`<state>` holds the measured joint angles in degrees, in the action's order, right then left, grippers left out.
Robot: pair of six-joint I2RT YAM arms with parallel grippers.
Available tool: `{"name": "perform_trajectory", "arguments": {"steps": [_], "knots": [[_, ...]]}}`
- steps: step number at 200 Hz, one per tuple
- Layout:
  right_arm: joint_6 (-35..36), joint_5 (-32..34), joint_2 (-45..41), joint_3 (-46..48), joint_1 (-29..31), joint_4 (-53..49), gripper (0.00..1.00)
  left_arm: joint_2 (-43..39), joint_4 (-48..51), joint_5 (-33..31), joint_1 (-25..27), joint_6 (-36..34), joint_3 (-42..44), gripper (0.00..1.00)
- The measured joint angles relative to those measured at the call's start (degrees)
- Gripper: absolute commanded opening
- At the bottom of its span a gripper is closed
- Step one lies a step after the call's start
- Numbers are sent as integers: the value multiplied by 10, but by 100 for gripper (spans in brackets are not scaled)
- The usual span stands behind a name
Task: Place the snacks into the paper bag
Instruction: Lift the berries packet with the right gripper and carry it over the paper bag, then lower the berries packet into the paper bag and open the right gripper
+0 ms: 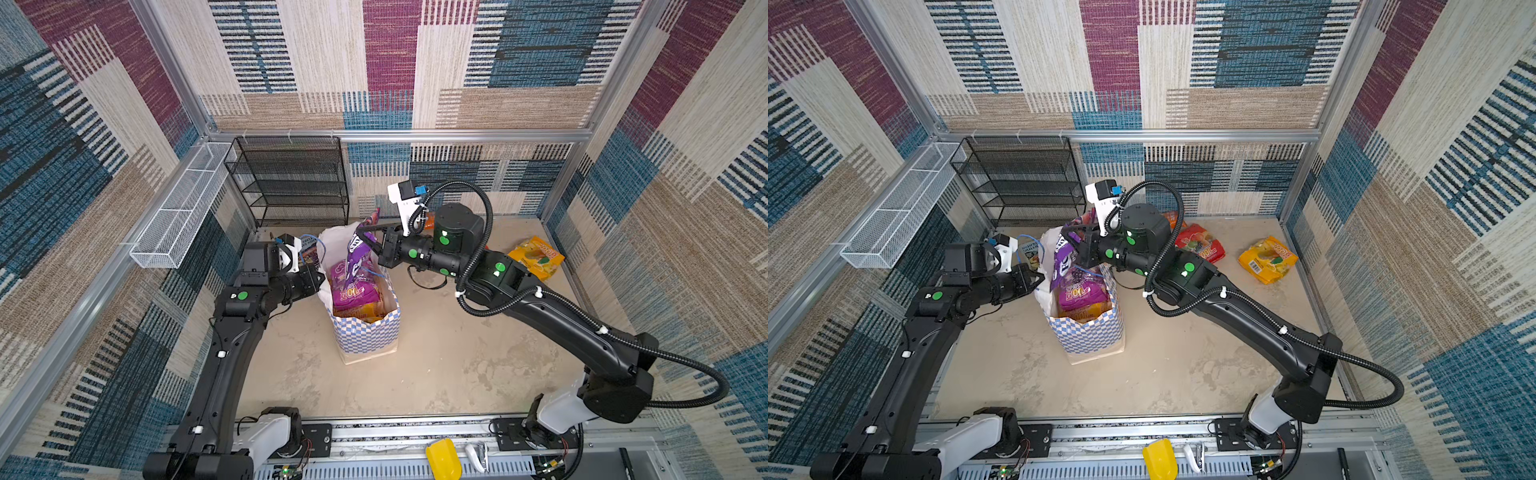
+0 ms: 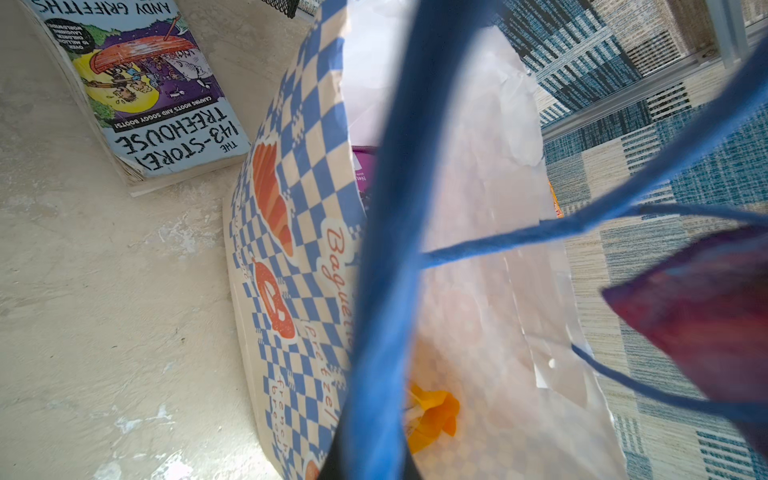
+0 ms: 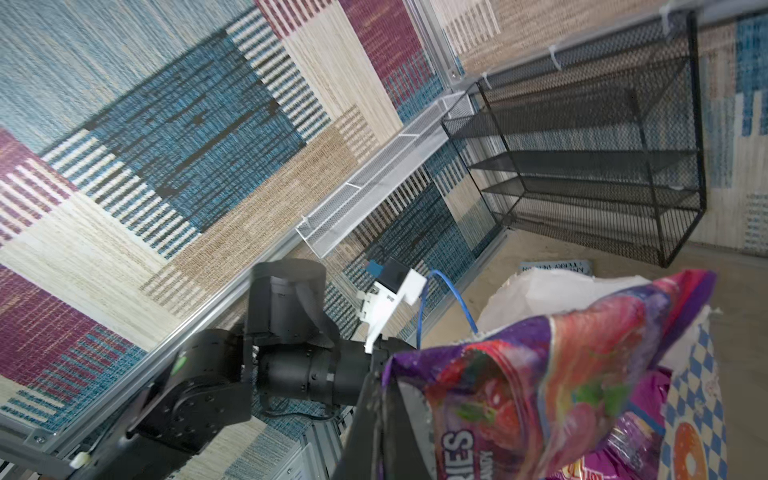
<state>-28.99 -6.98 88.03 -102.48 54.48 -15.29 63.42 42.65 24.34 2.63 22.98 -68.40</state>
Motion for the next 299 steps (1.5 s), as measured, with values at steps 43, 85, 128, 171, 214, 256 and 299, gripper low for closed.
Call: {"name": "perform_trajectory", "arguments": {"steps": [43,85,128,171,214,256,299], "knots": [[16,31,12,-81,1,0,0,0,0,0,0,0,0,0],[20,24,73,-146,5,-6,0,0,0,0,0,0,0,0],[10,24,71,-51,7,-5,0,-2,0,0,0,0,0,0],[-10,40,46,64,7,7,0,-4,0,0,0,0,0,0],[-25,94,8,149,7,11,0,-4,0,0,0,0,0,0],[-29,120,39,146,7,8,0,-4,0,0,0,0,0,0],[-28,130,96,118,7,6,0,-5,0,0,0,0,0,0]]}}
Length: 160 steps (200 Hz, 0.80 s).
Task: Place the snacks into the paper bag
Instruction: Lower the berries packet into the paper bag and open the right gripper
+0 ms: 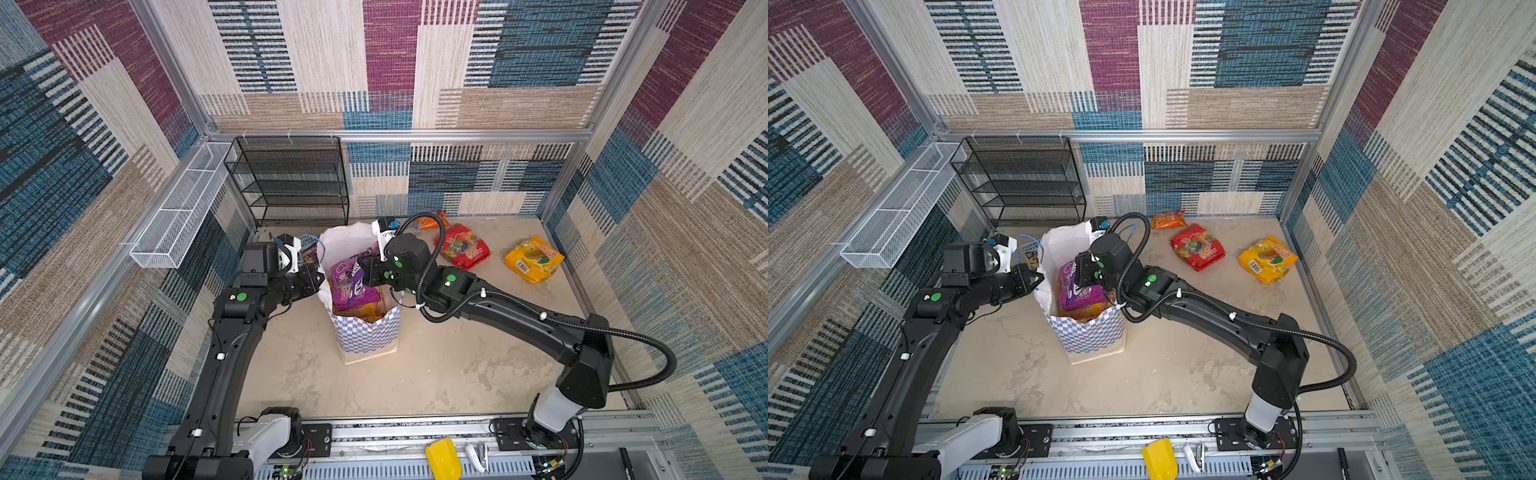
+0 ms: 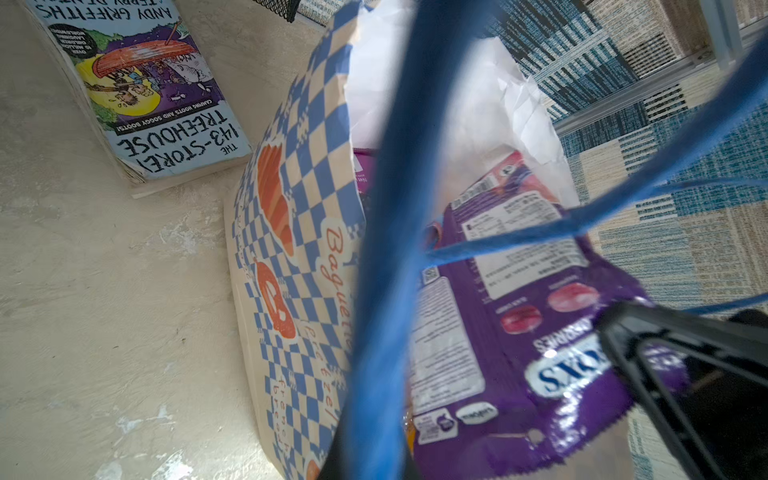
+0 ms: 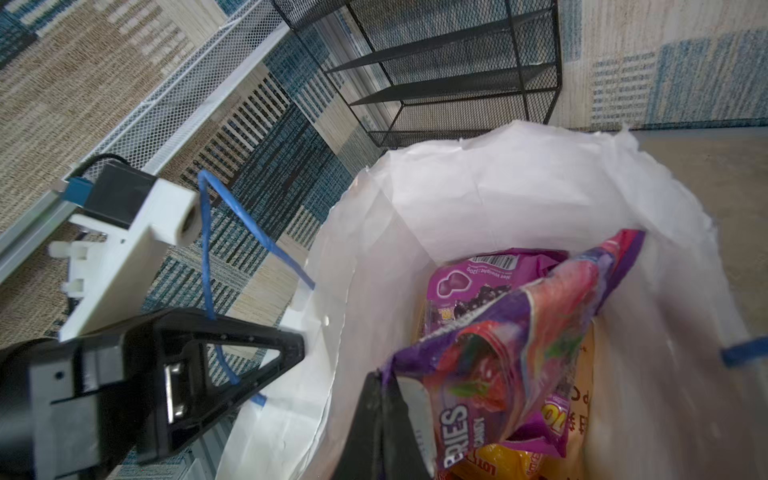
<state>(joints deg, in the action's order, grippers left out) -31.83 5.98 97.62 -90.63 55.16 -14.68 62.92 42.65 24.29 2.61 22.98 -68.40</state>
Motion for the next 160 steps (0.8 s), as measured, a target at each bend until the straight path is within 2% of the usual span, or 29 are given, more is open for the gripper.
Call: {"name": "perform_trajectory", "arguments": {"steps": [83,124,160], "knots": [[-24,-9,100,-66,0,-10,7,0,0,0,0,0,0,0],[-9,-19,133,-97,0,-24,27,-1,0,0,0,0,0,0],[15,-34,80,-64,0,-16,36,-2,0,0,0,0,0,0]]}}
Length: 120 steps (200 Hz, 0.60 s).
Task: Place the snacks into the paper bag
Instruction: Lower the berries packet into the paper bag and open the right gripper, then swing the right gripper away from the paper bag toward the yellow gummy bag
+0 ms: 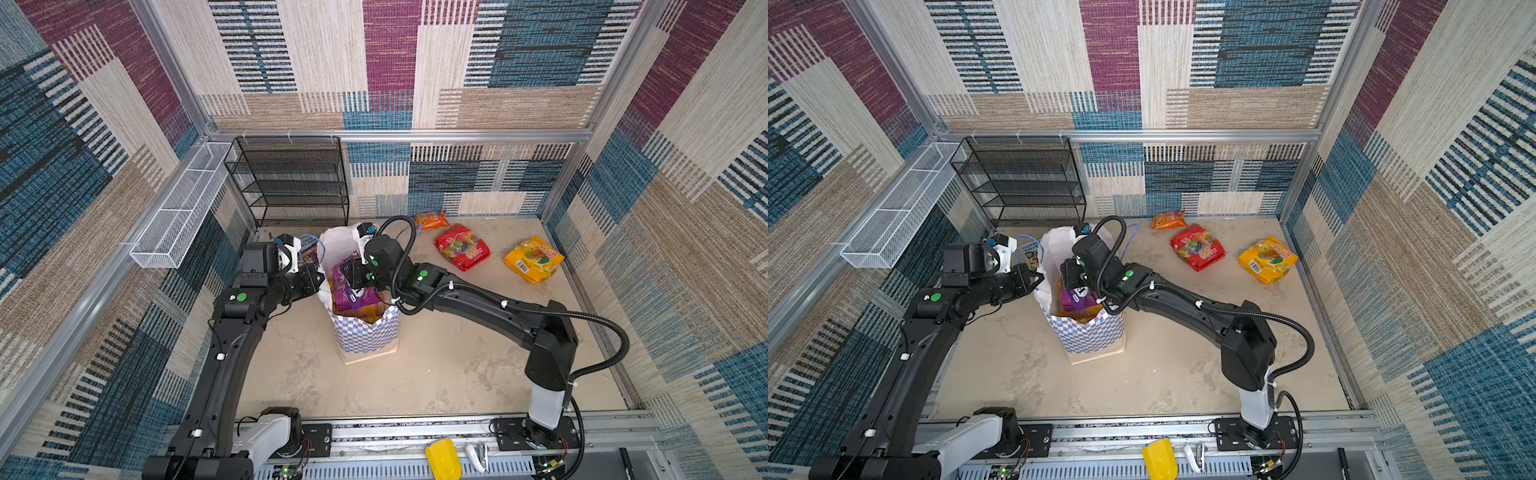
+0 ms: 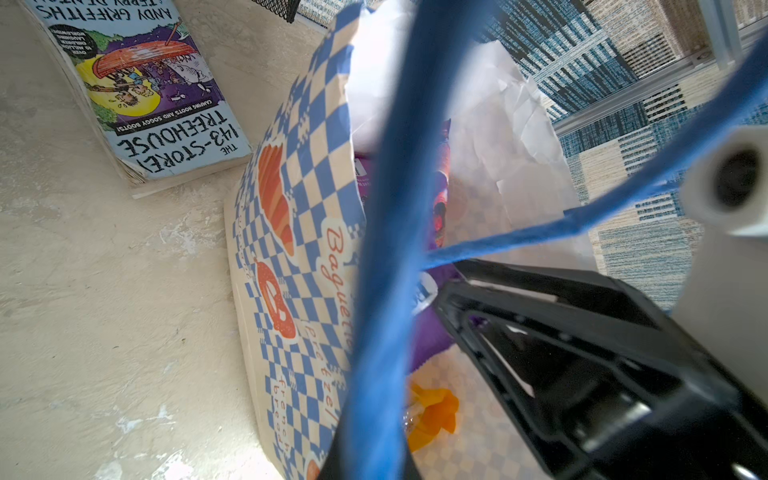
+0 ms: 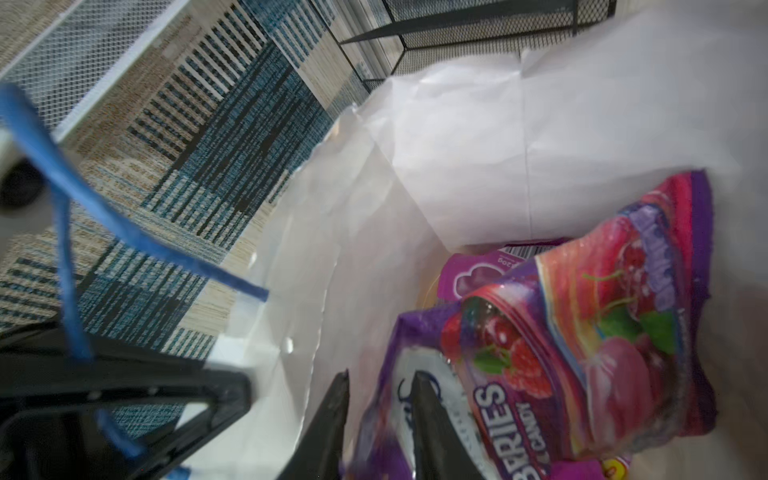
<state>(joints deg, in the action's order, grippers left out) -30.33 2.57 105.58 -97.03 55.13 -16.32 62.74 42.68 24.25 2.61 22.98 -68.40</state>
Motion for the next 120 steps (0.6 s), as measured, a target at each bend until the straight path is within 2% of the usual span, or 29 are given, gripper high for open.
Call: {"name": "perform_trajectory", "arguments": {"steps": [14,43,58,97,120], "knots": [[10,0,-23,5,0,1,36,-1,0,0,0,0,0,0],[28,5,-42,-12,0,-6,44,-1,0,-1,0,0,0,0],[37,6,-43,-34,0,-18,53,-1,0,-1,0,0,0,0],[84,29,-76,-101,-1,-69,85,-1,0,-1,0,0,0,0],[105,63,-130,-101,-24,-92,94,-3,0,-1,0,0,0,0]]}}
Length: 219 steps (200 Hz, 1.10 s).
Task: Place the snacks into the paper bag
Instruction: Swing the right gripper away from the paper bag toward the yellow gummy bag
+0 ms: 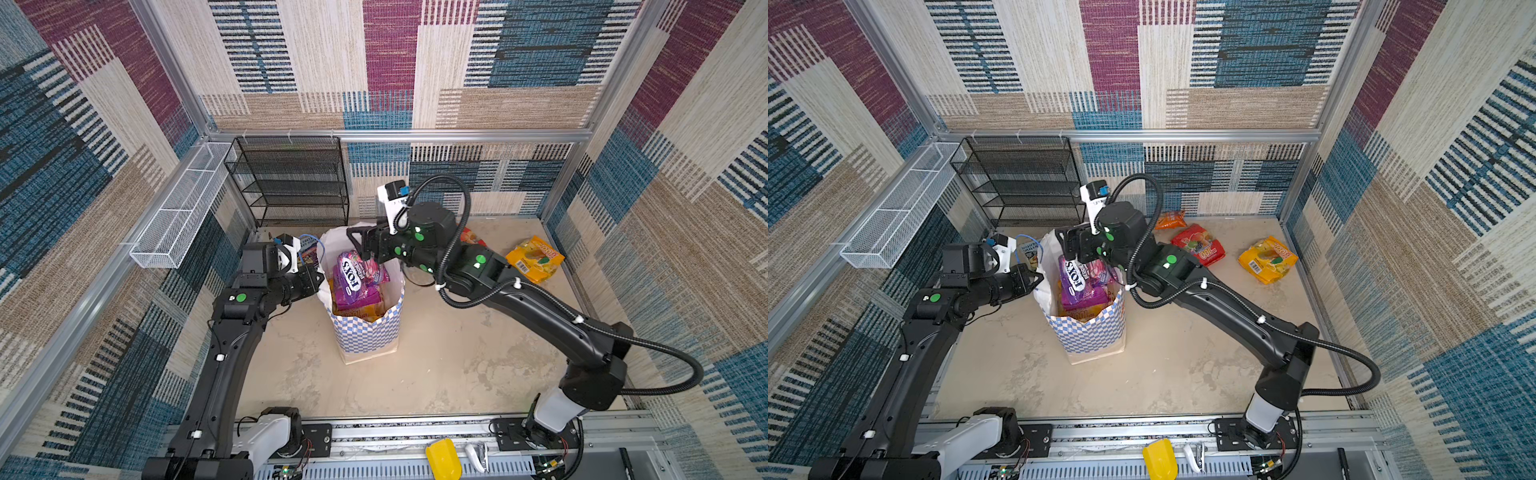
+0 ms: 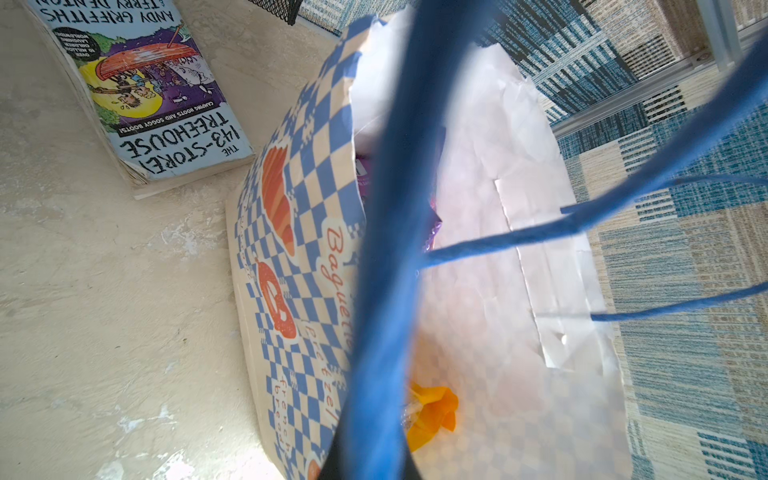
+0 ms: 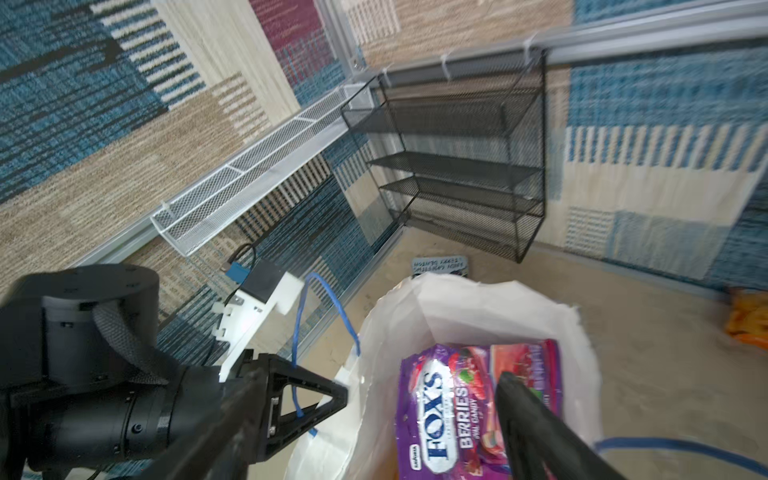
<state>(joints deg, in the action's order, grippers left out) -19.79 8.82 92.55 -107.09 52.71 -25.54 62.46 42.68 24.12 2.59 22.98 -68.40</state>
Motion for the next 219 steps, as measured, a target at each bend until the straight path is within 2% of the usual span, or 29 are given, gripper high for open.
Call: {"name": "perform_trajectory", "arguments": {"steps": [26,67,88,124,157,219], "knots": [[3,13,-72,51,-69,-13,98,-1,0,0,0,0,0,0],[-38,5,-171,212,-208,-10,100,-2,0,0,0,0,0,0],[-59,-39,-192,297,-290,10,100,-2,0,0,0,0,0,0],[-115,-105,-166,422,-432,53,100,-1,0,0,0,0,0,0],[-185,-116,-104,483,-551,81,100,-1,0,0,0,0,0,0],[-273,-55,-21,486,-647,99,100,-3,0,1,0,0,0,0]]}}
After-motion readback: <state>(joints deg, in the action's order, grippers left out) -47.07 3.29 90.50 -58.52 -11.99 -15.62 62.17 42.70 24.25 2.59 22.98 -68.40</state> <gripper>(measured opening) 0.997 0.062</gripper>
